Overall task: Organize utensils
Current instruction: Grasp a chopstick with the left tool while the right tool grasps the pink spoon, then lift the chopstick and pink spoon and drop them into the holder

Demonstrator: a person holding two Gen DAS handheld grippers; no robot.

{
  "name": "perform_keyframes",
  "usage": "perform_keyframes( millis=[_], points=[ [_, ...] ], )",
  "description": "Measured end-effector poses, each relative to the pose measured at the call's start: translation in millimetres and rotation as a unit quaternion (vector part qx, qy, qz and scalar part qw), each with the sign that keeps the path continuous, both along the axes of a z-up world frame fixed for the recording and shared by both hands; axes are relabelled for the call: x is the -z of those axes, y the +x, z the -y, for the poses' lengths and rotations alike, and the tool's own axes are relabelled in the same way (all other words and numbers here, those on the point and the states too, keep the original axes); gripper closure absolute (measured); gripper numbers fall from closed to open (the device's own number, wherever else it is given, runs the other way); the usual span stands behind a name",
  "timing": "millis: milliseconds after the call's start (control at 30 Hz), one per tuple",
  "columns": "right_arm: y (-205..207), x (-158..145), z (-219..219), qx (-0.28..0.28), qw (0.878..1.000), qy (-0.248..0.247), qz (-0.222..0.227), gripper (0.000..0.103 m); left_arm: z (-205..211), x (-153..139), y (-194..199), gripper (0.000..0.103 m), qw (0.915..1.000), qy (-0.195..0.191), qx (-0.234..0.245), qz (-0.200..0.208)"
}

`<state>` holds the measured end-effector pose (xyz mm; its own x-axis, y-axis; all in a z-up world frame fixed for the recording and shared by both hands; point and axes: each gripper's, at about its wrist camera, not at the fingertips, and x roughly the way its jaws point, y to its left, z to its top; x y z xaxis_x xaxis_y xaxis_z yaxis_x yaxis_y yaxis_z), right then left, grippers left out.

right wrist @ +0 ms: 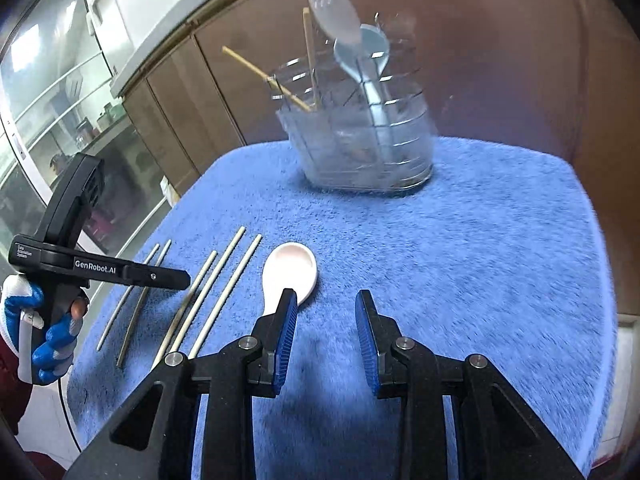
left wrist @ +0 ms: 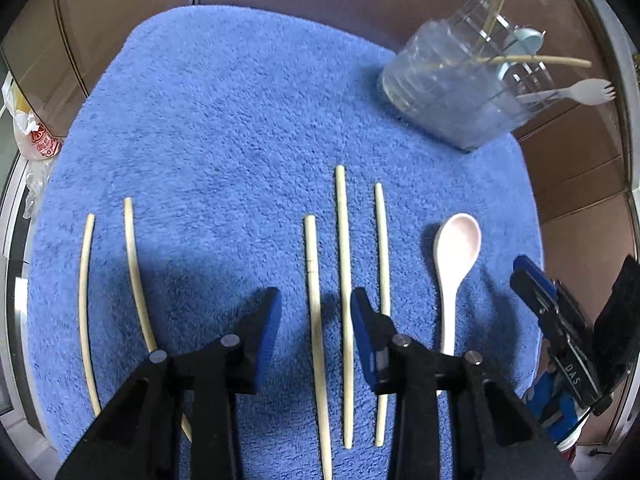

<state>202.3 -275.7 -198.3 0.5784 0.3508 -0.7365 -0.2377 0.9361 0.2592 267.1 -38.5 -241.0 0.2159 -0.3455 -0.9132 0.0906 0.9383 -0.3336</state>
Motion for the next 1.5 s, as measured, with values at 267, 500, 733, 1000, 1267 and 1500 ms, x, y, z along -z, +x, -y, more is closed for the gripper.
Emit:
perform_keyframes(
  millis=[267, 500, 733, 1000, 1267, 1500],
  points=[
    [37, 11, -5, -0.037, 0.998, 0.020, -0.049, 0.072, 15, 9, 23, 0.085, 0.9993, 0.022, 0.012, -0.027],
    [67, 28, -15, -0.081, 0.991, 0.036, -0.102, 0.072, 21, 15, 42, 0.092, 0.9987, 0.021, 0.008, -0.045],
    [85, 33, -26, -0.107, 0.986, 0.031, -0.124, 0.092, 6, 17, 45, 0.098, 0.9989, 0.013, -0.004, -0.045],
    [62, 7, -36, -0.120, 0.990, -0.037, -0.061, 0.095, -3, -10, 19, 0.098, 0.9998, 0.002, -0.006, 0.021],
    [20, -51, -25, -0.069, 0.990, -0.096, 0.080, 0.096, -6, -95, -20, 0.098, 0.9784, -0.028, -0.010, 0.205],
    [4, -148, -6, 0.028, 0.962, -0.113, 0.248, 0.096, 1, -195, -33, 0.098, 0.9205, -0.077, -0.020, 0.383]
  ],
)
